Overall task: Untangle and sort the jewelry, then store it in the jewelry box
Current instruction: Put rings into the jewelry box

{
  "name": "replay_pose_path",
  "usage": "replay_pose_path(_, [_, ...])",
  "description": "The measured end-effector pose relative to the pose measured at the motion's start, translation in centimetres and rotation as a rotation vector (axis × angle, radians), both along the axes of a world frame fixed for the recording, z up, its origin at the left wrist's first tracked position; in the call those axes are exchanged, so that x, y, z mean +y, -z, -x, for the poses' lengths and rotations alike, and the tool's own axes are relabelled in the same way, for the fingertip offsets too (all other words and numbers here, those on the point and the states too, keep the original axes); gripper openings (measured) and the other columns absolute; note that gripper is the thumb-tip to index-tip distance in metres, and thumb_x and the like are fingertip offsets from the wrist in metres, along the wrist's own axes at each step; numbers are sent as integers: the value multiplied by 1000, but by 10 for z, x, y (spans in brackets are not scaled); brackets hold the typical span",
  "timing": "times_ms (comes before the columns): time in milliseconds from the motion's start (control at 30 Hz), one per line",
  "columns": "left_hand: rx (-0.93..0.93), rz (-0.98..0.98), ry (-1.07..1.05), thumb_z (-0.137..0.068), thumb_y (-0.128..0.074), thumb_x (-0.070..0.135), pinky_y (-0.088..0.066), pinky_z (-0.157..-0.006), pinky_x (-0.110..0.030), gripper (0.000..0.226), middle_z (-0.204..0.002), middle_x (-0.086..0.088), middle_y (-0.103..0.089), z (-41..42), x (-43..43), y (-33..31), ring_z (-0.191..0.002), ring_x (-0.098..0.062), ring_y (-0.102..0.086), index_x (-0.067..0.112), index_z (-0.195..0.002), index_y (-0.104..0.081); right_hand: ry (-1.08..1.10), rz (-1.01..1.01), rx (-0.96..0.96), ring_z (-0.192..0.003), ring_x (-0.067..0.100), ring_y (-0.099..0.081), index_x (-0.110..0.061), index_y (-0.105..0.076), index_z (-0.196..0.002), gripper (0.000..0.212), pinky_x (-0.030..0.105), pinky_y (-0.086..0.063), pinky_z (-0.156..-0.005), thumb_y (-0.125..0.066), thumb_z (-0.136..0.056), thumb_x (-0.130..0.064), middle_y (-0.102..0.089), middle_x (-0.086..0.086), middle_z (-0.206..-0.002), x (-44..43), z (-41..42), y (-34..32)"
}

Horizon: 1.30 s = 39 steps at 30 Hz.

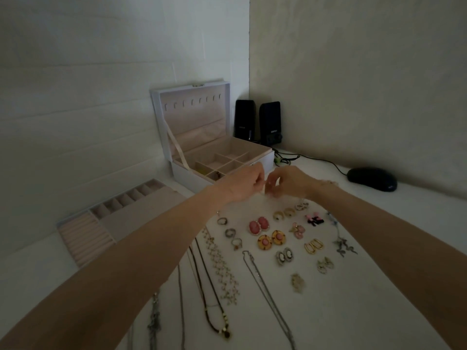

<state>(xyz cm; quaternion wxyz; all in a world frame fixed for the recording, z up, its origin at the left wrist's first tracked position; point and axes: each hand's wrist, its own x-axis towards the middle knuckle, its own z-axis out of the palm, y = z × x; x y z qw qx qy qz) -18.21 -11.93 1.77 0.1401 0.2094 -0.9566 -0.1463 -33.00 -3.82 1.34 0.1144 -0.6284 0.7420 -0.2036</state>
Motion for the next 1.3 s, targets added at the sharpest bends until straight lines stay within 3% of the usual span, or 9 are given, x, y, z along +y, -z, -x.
replay_pose_path(100, [201,-75,-27,-97,-47,16,-49,-74,-42,9,-91,-14,-64,-1,-2,-11,-79,-27,-60,12,-91,-42,113,158,-117,-75,15,-58,-4,-68,-89,11,14,-40,-60,-68,-85,-14,-66,7,-88,-1,6,-3])
replay_pose_path(233, [267,-59,-85,-96,-46,14,-51,-73,-38,7,-88,-8,-65,0,-4,-19,-79,-24,-62,13,-94,-40,149,225,-404,-64,13,-64,-12,-64,-79,7,26,-52,-63,-66,-86,-12,-70,5,-76,2,7,-9])
replay_pose_path(333, [322,-74,-119,-96,-48,12,-43,-62,-25,8,-76,2,-56,-1,-3,-20,-66,-14,-53,12,-92,-41,165,203,-443,-61,15,-65,-7,-65,-87,10,29,-54,-61,-64,-89,-17,-71,8,-77,3,2,-11])
replay_pose_path(567, [427,-256,-179,-93,-55,8,-57,-76,-33,9,-94,-9,-65,-3,-10,-19,-81,-21,-65,9,-102,-55,114,156,-501,-66,22,-68,-7,-64,-90,12,35,-56,-67,-60,-92,-18,-72,9,-82,4,3,-5])
replay_pose_path(767, [413,-387,-112,-94,-51,2,-58,-64,-23,11,-87,-9,-64,-8,-4,-23,-75,-18,-68,4,-98,-61,50,-85,-184,-86,13,-57,-16,-65,-98,19,15,-44,-67,-67,-82,-4,-62,2,-96,3,7,9])
replay_pose_path(900, [458,-516,-111,-95,-46,-1,-57,-62,-21,12,-82,-8,-60,-9,-2,-24,-71,-15,-65,4,-96,-57,90,-59,-6,-90,11,-52,-9,-67,-103,17,19,-39,-75,-66,-86,-13,-61,3,-102,-1,3,15])
replay_pose_path(1033, [410,-481,-78,-96,-42,-4,-56,-67,-23,17,-81,-8,-57,-11,-3,-19,-72,-15,-63,6,-93,-55,148,70,-158,-70,7,-56,-7,-70,-95,11,8,-42,-56,-67,-85,-8,-63,3,-88,-1,8,12])
replay_pose_path(1200, [258,-319,-76,-94,-42,-6,-56,-80,-34,23,-94,-13,-57,-10,-6,-11,-87,-25,-65,0,-105,-61,162,145,-411,-64,15,-60,-1,-70,-95,13,20,-50,-63,-67,-83,-1,-68,4,-75,7,17,9])
replay_pose_path(1300, [146,-152,-11,-93,-46,-5,-53,-72,-19,20,-94,-9,-56,-7,-3,-8,-87,-23,-64,-1,-96,-65,149,158,-445,-69,16,-61,-2,-70,-97,13,24,-51,-66,-64,-86,-3,-70,6,-79,8,17,9])
